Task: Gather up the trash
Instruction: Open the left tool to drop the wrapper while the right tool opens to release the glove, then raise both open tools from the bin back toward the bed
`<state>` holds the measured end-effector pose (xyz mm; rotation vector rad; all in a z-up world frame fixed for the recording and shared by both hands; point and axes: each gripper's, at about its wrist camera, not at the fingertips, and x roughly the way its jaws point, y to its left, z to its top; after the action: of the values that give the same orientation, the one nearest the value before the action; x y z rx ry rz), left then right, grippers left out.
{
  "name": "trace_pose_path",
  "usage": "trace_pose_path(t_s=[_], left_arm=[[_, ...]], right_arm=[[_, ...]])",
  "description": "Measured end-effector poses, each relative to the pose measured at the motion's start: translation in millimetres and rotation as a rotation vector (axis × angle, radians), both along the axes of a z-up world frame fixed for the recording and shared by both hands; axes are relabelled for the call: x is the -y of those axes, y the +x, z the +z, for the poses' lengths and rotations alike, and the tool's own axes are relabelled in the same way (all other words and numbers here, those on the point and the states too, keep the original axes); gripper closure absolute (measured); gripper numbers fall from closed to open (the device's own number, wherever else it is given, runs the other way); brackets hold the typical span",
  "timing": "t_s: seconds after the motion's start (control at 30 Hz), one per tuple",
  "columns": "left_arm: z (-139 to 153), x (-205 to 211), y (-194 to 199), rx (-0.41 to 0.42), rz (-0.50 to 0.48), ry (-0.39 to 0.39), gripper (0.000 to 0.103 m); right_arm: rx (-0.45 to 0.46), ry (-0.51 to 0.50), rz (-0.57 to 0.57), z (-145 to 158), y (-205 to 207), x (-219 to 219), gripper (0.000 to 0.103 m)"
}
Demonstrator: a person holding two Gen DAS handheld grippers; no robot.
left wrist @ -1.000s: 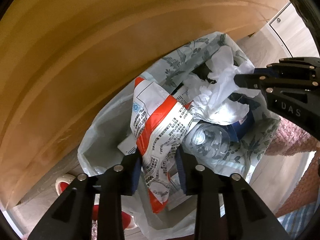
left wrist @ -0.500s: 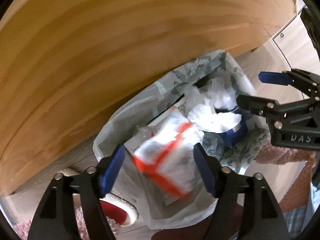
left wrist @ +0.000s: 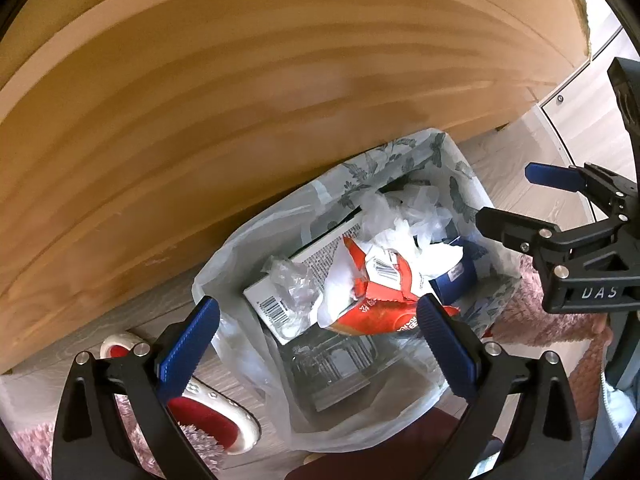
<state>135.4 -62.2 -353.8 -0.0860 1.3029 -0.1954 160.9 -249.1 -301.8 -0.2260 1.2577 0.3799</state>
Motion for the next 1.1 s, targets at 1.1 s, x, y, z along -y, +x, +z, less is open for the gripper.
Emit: trace_pose_path(t_s=[1.1], left_arm=[[60.2,-1.1,-13.5,0.222,0.01,-0.07,0.008]], right_arm=[[0.132,0.074,-0.016,49.8,-15.1,13.3,0.009]])
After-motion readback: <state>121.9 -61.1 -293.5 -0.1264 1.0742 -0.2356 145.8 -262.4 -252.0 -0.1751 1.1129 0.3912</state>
